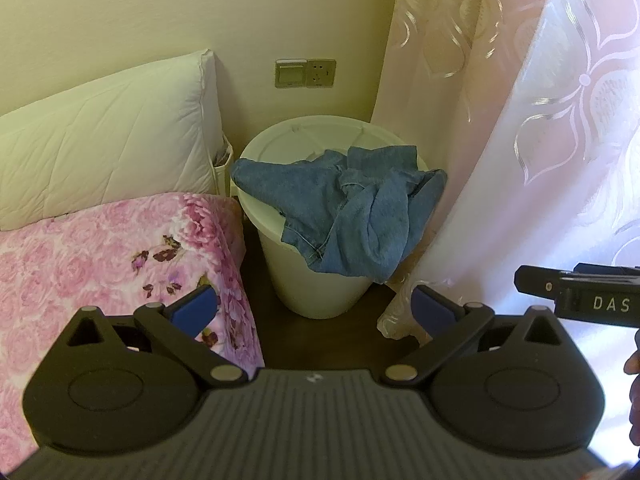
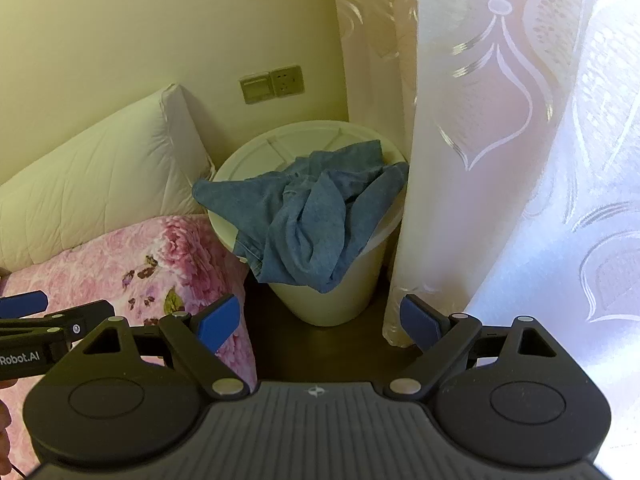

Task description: Fold clothes

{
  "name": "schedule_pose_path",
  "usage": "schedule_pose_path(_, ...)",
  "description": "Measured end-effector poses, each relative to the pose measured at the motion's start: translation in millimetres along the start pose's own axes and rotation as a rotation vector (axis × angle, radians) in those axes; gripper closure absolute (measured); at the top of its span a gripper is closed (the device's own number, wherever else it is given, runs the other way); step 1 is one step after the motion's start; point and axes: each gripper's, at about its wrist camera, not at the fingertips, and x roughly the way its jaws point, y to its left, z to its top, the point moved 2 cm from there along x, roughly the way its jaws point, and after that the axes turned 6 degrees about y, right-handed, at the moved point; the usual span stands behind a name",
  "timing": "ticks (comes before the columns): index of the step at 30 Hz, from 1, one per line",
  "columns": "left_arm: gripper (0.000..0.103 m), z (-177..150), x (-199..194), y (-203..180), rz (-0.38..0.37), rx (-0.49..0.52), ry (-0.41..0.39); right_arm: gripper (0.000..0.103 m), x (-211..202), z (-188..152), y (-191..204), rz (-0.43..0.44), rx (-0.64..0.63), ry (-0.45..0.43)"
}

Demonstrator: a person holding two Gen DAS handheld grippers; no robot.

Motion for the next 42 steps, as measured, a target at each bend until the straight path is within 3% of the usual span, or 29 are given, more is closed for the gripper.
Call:
schedule_pose_path(15, 0.001, 11.4, 16.2, 6.6, -0.017, -0.011, 0.035, 0.013, 11.3, 9.5, -0.2, -0.016, 0.011, 0.016)
schedule_pose_path(22, 0.001, 14.0, 44.9, 12.0, -0.046, -0.011, 0.087, 0.013, 31.7, 15.3, -11.0, -0.022, 0.031, 0.032)
schedule_pose_path(32, 0.001, 42.8, 119.2, 21.9, -0.053, -0.084, 0.185, 0.013, 107.1, 48.8, -28.8, 0.014, 0.058, 0.108)
schedule_pose_path(38, 0.005, 81.6, 184.9, 25.0, -0.058, -0.17, 0.244, 0.013, 170.3, 95.4, -35.5, 0.04, 0.021, 0.161)
schedule_pose_path(42, 0.014, 102.5, 232.8, 27.6, -0.067, -0.229, 0.282, 0.014, 209.5, 129.2, -46.1, 0.062, 0.005, 0.174)
